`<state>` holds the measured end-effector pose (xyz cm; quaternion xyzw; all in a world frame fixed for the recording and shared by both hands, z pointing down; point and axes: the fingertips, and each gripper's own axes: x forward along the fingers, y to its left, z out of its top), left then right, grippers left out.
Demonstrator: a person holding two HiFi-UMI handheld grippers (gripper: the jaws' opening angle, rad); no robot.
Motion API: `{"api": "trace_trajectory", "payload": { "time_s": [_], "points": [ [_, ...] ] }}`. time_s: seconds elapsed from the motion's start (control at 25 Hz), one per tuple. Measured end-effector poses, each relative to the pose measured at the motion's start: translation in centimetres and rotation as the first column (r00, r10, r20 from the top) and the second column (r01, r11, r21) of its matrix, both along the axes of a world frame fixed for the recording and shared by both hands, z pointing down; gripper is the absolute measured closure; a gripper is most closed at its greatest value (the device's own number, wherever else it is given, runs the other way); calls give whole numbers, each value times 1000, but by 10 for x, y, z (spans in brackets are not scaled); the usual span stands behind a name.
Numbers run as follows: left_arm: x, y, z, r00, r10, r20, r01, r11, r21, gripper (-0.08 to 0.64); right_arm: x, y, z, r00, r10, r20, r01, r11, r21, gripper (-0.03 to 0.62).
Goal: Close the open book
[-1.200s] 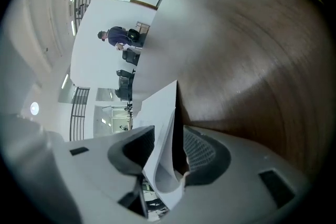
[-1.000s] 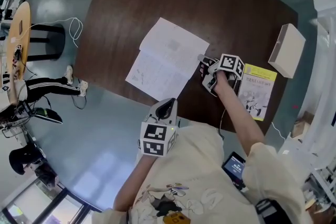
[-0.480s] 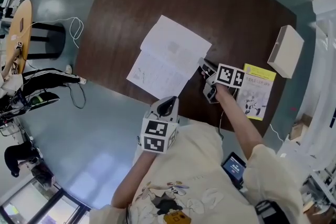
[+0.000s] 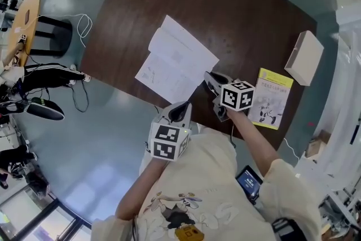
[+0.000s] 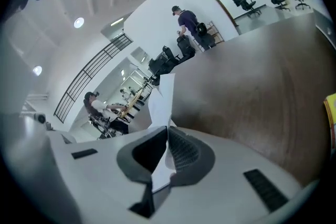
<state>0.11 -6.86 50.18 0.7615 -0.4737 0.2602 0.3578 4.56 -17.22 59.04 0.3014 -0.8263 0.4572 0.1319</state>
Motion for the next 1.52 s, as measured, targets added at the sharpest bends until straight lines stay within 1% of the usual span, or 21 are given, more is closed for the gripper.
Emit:
{"api": "trace_trajectory", "payload": {
  "time_s": [0.12, 0.2, 0.32, 0.44, 0.52, 0.6, 0.76, 0.8, 0.84, 0.88, 0.92, 1.0, 1.2, 1.28, 1.36, 1.4, 1.44, 1.52],
  "points": [
    [2, 7, 0, 1000, -11, -4, 11, 1000, 1, 555, -10, 16, -4, 996, -76, -51, 79, 995, 60, 574],
    [2, 11, 0, 1000, -23, -8, 23, 1000, 2, 555, -16, 27, -4, 987, -129, -96, 139, 985, 102, 574],
    [0, 18, 0, 999, -46, -10, 46, 999, 4, 555, -25, 43, -1, 964, -207, -169, 232, 961, 151, 574],
    [-6, 25, 0, 997, -71, -7, 71, 997, 6, 554, -32, 57, 7, 933, -274, -235, 318, 931, 178, 574],
    [-11, 30, 0, 996, -87, -4, 87, 996, 6, 554, -37, 66, 12, 903, -318, -290, 382, 902, 201, 572],
    [-17, 33, -1, 995, -103, -1, 103, 995, 7, 555, -43, 75, 18, 862, -360, -356, 453, 863, 225, 572],
    [-26, 40, -2, 990, -139, 3, 139, 990, 12, 554, -54, 91, 33, 755, -428, -496, 593, 768, 240, 572],
    [-28, 42, -2, 989, -146, 3, 146, 989, 13, 554, -56, 95, 37, 731, -444, -518, 619, 751, 229, 569],
    [-29, 44, -2, 989, -150, 2, 150, 989, 13, 555, -59, 100, 42, 712, -463, -528, 638, 742, 209, 559],
    [-30, 45, -3, 988, -154, 1, 154, 988, 14, 554, -62, 105, 48, 698, -485, -527, 650, 738, 181, 534],
    [-31, 47, -3, 988, -156, -1, 156, 988, 14, 555, -64, 110, 53, 688, -506, -520, 658, 738, 152, 496],
    [-31, 49, -4, 987, -158, -6, 158, 987, 13, 555, -69, 117, 60, 674, -531, -513, 665, 739, 110, 444],
    [-30, 50, -6, 988, -154, -6, 154, 988, 25, 554, -73, 129, 73, 655, -547, -521, 669, 740, 65, 390],
    [-29, 50, -6, 988, -152, -8, 152, 988, 28, 555, -71, 134, 76, 640, -566, -520, 683, 729, 46, 373],
    [-28, 50, -6, 989, -150, -8, 150, 988, 29, 555, -68, 139, 77, 628, -579, -521, 695, 718, 39, 371],
    [-27, 50, -6, 989, -148, -8, 148, 988, 31, 554, -66, 140, 76, 630, -578, -520, 693, 720, 39, 371],
    [-26, 50, -7, 989, -146, -8, 146, 989, 34, 554, -62, 140, 74, 638, -573, -514, 685, 728, 39, 373],
    [-25, 49, -8, 990, -141, -9, 141, 989, 40, 554, -52, 139, 68, 668, -555, -496, 655, 755, 37, 376]
  ]
}}
